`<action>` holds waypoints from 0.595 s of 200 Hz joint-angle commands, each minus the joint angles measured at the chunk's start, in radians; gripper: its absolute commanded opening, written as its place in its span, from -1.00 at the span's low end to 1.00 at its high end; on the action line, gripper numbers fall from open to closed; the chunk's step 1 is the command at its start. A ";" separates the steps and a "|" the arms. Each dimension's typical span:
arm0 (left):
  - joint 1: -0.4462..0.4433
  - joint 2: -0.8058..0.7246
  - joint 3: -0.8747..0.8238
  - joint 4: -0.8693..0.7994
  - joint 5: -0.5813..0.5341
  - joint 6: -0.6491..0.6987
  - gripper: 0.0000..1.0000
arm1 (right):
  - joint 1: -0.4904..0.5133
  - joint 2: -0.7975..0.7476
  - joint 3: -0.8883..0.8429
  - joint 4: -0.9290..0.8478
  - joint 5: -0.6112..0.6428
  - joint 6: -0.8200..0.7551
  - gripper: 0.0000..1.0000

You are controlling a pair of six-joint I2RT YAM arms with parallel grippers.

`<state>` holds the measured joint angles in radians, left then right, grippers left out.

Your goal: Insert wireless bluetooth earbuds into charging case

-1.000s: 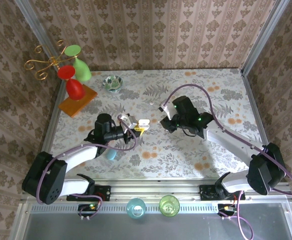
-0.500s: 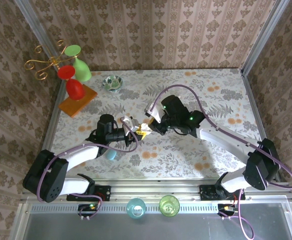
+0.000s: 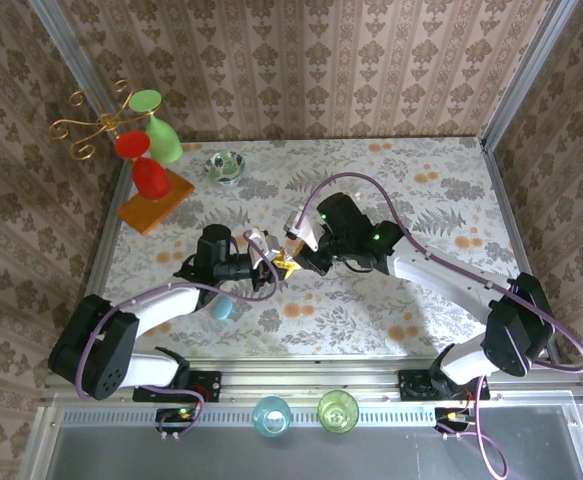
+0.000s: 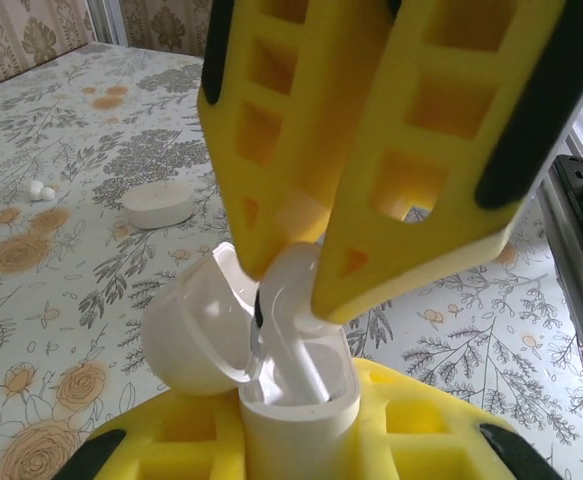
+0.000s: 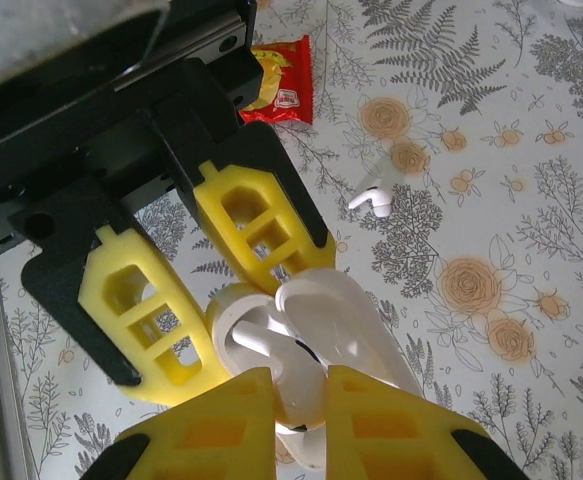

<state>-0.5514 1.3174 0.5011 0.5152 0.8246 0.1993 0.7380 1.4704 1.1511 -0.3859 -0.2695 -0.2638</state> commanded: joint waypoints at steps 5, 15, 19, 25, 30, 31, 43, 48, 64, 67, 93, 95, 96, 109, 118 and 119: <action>-0.011 0.005 0.038 -0.006 0.030 -0.017 -1.00 | 0.013 0.013 0.037 -0.026 0.009 -0.019 -0.68; -0.012 0.005 0.041 -0.006 0.025 -0.022 -1.00 | 0.016 0.010 0.036 -0.024 0.010 -0.017 -0.68; -0.013 0.005 0.042 -0.008 0.022 -0.026 -1.00 | 0.017 0.009 0.037 -0.024 0.011 -0.019 -0.68; -0.013 0.004 0.043 -0.009 0.019 -0.034 -1.00 | 0.019 0.008 0.037 -0.026 0.013 -0.021 -0.68; -0.013 0.005 0.045 -0.009 0.018 -0.039 -1.00 | 0.018 0.010 0.038 -0.030 0.013 -0.024 -0.68; -0.013 0.005 0.046 -0.009 0.017 -0.040 -1.00 | 0.018 0.010 0.038 -0.031 0.013 -0.024 -0.68; -0.014 0.005 0.049 -0.010 0.013 -0.052 -1.00 | 0.023 0.010 0.037 -0.030 0.012 -0.028 -0.68; -0.015 0.007 0.053 -0.009 0.012 -0.059 -1.00 | 0.023 0.010 0.037 -0.030 0.011 -0.030 -0.68; -0.015 0.015 0.061 -0.012 0.009 -0.080 -1.00 | 0.031 0.011 0.037 -0.031 0.010 -0.044 -0.67; -0.015 0.016 0.063 -0.012 0.010 -0.083 -1.00 | 0.032 0.010 0.035 -0.030 0.010 -0.046 -0.67; -0.021 0.029 0.069 0.003 0.030 -0.087 -1.00 | 0.038 0.021 0.039 -0.026 0.019 -0.057 -0.65; -0.021 0.029 0.069 0.004 0.031 -0.089 -1.00 | 0.038 0.022 0.040 -0.024 0.019 -0.058 -0.65; -0.021 0.030 0.070 0.005 0.031 -0.091 -1.00 | 0.039 0.022 0.040 -0.025 0.019 -0.058 -0.65; -0.021 0.036 0.074 0.010 0.033 -0.104 -1.00 | 0.040 0.024 0.038 -0.018 0.011 -0.063 -0.62; -0.021 0.040 0.075 0.016 0.032 -0.117 -1.00 | 0.041 0.021 0.033 -0.005 0.003 -0.063 -0.61; -0.021 0.040 0.074 0.018 0.032 -0.117 -1.00 | 0.040 0.021 0.033 -0.004 0.003 -0.063 -0.61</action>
<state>-0.5652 1.3491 0.5323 0.4999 0.8345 0.1253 0.7574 1.4776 1.1599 -0.3931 -0.2333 -0.3035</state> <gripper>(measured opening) 0.202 0.190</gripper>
